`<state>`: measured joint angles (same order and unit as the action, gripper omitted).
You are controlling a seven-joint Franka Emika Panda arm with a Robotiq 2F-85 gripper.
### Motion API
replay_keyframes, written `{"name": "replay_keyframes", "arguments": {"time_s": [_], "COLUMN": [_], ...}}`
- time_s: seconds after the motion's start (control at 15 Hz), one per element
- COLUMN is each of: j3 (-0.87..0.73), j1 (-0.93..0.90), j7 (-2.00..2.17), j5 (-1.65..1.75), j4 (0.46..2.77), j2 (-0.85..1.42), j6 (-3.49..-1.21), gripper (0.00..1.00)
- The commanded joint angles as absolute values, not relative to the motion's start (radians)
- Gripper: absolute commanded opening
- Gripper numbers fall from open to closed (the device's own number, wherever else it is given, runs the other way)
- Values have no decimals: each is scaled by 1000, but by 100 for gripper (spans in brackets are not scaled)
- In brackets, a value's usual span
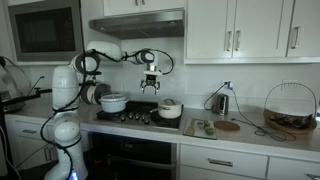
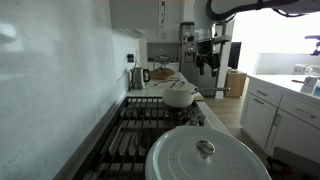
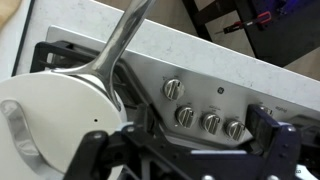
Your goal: Remove the lid from the white pot on the right side of the stove
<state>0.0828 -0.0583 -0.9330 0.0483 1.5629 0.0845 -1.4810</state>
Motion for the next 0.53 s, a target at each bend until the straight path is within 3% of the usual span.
{"name": "replay_keyframes", "arguments": {"time_s": [0.0,0.47], "j3": [83,83], "j1": [-59,-54], "j7": [-932,-961], "j5": [49,56], "j4": [1558,1415], "j2": [87,196], "j6": [-1477,-1436], "gripper": [100,100]}}
